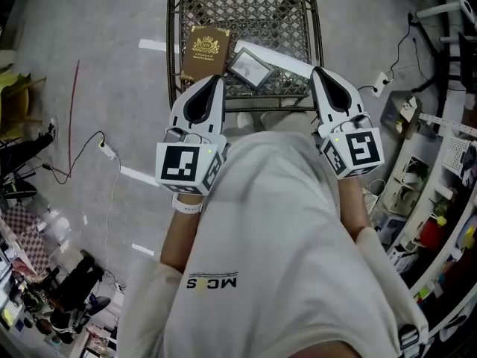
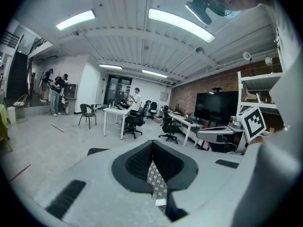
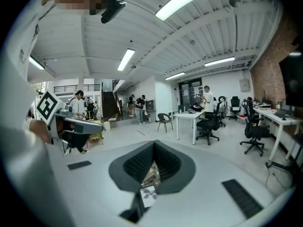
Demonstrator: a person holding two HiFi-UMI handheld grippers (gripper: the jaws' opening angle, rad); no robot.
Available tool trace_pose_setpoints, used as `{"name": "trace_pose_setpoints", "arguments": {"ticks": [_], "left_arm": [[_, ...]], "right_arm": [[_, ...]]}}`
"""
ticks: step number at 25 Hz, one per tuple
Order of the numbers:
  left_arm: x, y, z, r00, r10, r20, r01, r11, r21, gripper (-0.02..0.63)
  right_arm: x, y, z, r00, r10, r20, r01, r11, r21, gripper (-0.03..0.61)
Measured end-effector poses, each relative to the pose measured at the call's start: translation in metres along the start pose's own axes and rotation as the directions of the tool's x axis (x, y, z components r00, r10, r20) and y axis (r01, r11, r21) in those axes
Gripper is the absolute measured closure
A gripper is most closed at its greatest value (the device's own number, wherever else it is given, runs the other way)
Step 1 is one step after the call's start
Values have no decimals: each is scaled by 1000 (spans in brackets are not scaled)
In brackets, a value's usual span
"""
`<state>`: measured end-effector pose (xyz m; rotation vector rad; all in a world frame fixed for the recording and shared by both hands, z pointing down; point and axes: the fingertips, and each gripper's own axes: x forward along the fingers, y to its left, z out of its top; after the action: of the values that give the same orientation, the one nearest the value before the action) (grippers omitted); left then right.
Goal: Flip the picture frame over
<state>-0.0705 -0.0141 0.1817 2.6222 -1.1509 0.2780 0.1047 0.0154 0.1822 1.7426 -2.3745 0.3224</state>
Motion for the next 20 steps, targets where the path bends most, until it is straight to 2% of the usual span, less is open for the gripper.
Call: {"name": "trace_pose_setpoints", "arguments": {"ticks": [20], "left_arm": [[-6,-8,-3,1000,-15,6,15,1000,-1,594]], "right_arm": [[-11,13,-3,1000,3,-1,-3,1000,-1,561]]}}
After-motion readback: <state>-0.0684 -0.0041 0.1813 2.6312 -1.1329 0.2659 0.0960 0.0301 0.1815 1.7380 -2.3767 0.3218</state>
